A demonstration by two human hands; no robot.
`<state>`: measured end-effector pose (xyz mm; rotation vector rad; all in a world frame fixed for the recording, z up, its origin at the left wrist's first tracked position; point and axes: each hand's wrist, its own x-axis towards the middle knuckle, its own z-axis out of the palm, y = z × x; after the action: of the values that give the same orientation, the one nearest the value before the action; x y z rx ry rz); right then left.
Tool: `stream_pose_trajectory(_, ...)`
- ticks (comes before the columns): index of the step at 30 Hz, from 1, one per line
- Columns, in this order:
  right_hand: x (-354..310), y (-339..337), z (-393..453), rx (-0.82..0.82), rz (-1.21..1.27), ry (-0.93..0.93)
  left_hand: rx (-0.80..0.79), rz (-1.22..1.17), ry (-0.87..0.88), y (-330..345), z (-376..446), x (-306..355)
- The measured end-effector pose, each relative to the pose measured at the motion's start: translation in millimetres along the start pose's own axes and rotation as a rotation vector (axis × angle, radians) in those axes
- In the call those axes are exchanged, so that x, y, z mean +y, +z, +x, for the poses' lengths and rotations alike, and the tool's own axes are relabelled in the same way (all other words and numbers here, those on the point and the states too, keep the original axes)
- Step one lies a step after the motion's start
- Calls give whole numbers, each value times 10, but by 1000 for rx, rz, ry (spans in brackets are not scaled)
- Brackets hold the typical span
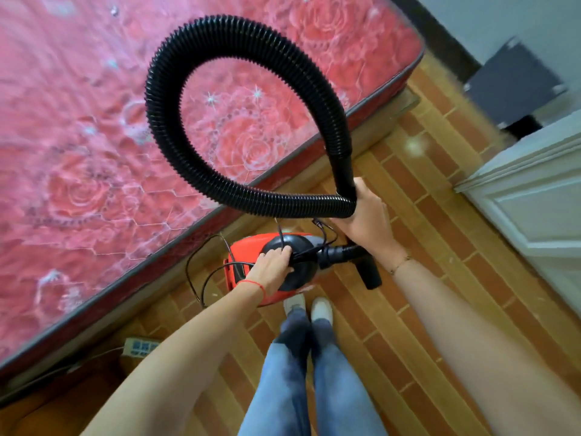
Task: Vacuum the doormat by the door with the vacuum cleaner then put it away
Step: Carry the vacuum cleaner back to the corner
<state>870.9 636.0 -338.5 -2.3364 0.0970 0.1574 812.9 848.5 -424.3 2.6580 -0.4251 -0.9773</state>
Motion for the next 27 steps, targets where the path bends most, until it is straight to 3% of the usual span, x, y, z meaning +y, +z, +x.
stream_pose_trajectory(9, -580, -1162, -571, 90, -12, 149, -29, 66, 199, -901, -534, 675)
stream_pose_trajectory(14, -630, -1631, -747, 237, 46, 214, -45, 129, 320, -1253, -500, 1015)
stream_pose_trajectory(27, -175, -2777, -345, 553, 170, 361, -99, 390, 512, -2129, 623, 2137)
